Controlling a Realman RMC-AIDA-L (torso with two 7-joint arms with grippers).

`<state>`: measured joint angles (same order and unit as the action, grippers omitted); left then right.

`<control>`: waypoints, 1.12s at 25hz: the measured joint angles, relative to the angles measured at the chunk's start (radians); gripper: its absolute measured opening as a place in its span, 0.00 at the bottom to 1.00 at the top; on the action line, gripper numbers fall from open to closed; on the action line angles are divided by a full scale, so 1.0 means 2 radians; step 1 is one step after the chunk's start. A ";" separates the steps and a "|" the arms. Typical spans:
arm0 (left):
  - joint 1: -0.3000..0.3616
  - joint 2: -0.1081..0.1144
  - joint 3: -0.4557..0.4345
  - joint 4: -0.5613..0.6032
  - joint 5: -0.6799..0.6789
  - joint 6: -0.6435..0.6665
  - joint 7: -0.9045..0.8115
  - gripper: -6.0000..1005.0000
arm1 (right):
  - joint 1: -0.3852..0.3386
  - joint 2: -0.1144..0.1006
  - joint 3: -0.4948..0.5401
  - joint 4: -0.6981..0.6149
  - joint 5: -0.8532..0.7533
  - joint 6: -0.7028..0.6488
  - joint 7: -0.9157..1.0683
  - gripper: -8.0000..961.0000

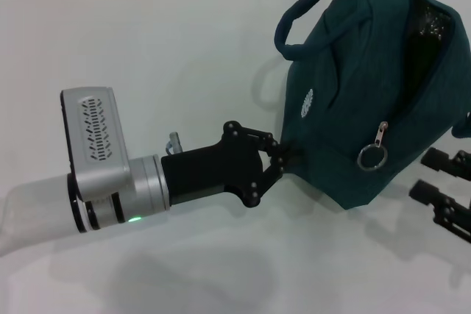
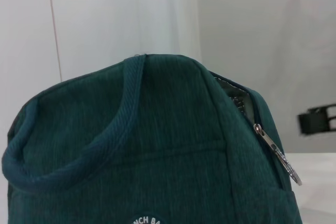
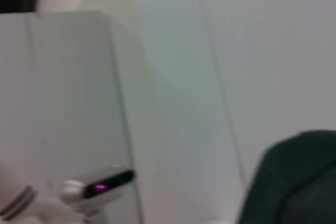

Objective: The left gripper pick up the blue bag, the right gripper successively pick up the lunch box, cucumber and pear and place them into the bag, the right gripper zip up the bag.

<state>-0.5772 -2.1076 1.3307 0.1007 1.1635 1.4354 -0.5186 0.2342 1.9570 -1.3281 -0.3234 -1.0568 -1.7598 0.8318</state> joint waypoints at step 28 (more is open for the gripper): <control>0.052 0.002 0.023 -0.011 -0.028 -0.002 0.034 0.05 | 0.123 0.027 0.027 -0.008 -0.012 0.085 0.006 0.50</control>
<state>-0.4726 -2.1037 1.3759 0.0783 1.1072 1.4311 -0.4515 0.4801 2.0118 -1.2738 -0.3389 -1.0810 -1.5893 0.8444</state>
